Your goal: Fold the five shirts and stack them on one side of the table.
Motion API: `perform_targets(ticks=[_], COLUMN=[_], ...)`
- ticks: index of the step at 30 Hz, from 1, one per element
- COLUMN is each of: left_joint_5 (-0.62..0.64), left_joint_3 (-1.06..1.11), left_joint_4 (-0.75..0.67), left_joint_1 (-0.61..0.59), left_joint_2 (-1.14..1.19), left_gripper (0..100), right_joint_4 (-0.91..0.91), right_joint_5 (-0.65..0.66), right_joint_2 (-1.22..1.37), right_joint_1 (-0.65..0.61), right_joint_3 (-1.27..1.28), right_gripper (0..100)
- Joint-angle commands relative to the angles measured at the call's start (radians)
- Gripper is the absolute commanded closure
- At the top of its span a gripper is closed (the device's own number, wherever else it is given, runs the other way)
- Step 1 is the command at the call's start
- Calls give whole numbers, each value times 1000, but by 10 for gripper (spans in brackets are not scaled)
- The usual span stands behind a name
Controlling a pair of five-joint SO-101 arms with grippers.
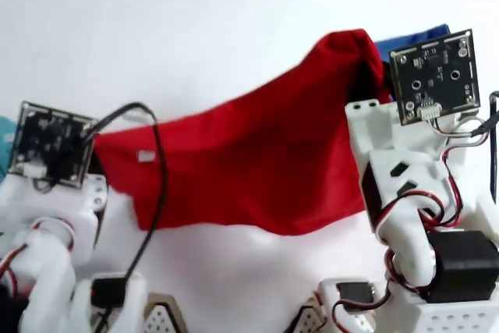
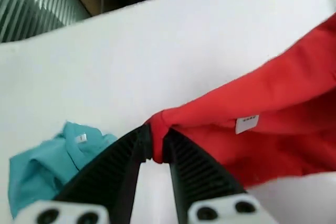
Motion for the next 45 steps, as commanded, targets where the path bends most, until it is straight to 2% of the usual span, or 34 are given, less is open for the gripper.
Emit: perform_targets(ticks=[1, 6, 9, 15, 20, 30, 36, 42, 45], left_joint_5=[-5, -8, -61, -147, -210, -209, -209, -207, -204], left_joint_3=[111, 54, -28, -216, -323, -390, -390, -389, -389], left_joint_4=[11, -2, 12, 14, 14, 14, 14, 15, 15], left_joint_1=[8, 9, 0, -195, -287, -293, -293, -293, -293], left_joint_2=[-3, 3, 5, 5, 5, 5, 3, 3, 3], left_gripper=[975, 975, 975, 975, 975, 975, 975, 975, 975], right_joint_4=[-2, 1, 4, 4, -5, -4, 101, 133, 166], right_joint_5=[0, 0, 0, 0, -34, -37, -31, 52, 60], right_joint_2=[5, 8, 4, 2, -25, -88, -206, -332, -343], right_joint_1=[-5, -7, -7, -35, -119, -151, -150, -147, -105], right_joint_3=[-3, -3, -9, -11, -12, -12, -12, -23, -87], right_gripper=[979, 979, 979, 979, 979, 980, 980, 980, 980])
